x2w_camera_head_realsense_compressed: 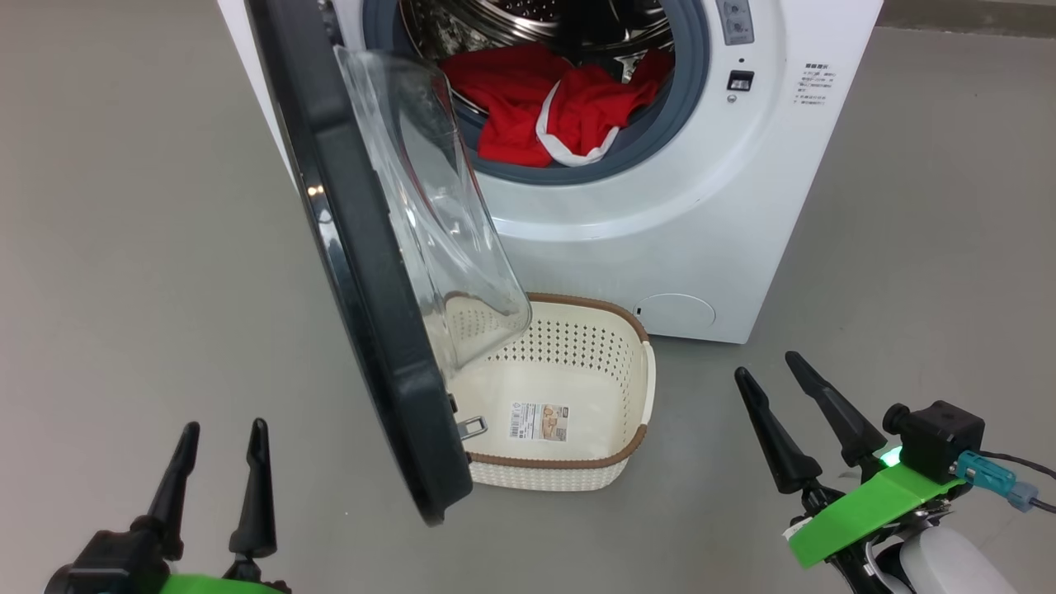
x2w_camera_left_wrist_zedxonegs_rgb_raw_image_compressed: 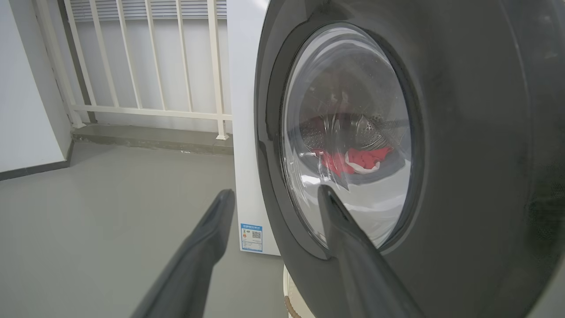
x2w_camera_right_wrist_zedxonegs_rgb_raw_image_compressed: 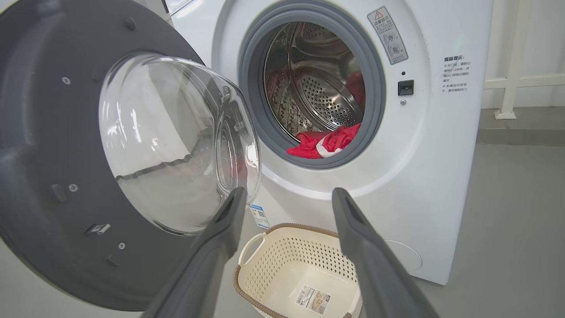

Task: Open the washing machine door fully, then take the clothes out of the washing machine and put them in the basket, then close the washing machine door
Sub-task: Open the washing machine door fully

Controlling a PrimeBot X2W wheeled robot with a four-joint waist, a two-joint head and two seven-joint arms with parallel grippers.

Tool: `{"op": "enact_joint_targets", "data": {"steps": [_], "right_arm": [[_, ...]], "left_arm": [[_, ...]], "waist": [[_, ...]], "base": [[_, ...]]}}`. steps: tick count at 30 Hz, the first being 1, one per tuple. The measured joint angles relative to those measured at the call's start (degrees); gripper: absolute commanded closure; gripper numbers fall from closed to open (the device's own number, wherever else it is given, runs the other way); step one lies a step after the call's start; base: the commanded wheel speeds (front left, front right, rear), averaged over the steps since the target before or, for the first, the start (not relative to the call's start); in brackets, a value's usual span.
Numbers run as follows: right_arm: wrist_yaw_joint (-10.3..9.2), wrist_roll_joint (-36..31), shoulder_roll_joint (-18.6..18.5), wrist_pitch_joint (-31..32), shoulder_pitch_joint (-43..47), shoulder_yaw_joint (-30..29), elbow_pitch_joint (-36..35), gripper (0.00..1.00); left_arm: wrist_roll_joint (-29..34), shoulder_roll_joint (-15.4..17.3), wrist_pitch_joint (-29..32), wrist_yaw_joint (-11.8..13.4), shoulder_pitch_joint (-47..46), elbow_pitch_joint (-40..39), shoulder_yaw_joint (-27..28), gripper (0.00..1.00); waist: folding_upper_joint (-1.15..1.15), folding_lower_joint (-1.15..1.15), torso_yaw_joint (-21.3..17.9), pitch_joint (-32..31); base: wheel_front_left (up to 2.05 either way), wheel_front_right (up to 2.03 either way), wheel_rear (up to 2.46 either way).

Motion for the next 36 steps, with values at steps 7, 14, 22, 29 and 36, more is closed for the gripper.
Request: {"op": "enact_joint_targets", "data": {"steps": [7,14,22,29,36], "right_arm": [[0.0,0.3,0.0,0.0,0.0,-0.1,0.1,0.0],[0.0,-0.1,0.0,0.0,0.0,-0.6,0.3,0.0],[0.0,-0.2,0.2,0.0,0.0,-1.1,0.5,0.0],[0.0,-0.6,0.4,0.0,-0.1,-1.0,0.5,0.0],[0.0,-0.6,0.7,0.0,-0.1,-0.8,0.9,0.0]], "left_arm": [[0.0,0.0,0.0,0.0,0.0,-0.1,0.0,0.0],[-0.2,0.0,0.0,0.0,0.0,-0.5,0.0,0.37],[-0.2,0.0,0.0,0.0,-1.6,-5.6,0.3,1.0],[0.4,0.0,0.0,0.0,-3.1,-13.5,0.7,1.0],[1.0,0.3,0.0,0.0,-3.9,-20.3,-1.5,1.0]], "waist": [[0.0,0.0,0.2,0.2],[0.0,0.0,0.4,0.6],[0.0,0.0,0.4,0.9],[0.0,0.0,0.0,0.8],[0.0,0.0,-0.4,0.6]], "base": [[0.0,0.0,0.0],[0.0,0.0,0.0],[0.0,0.0,0.0],[0.0,0.0,0.0],[0.0,0.0,0.0]]}}
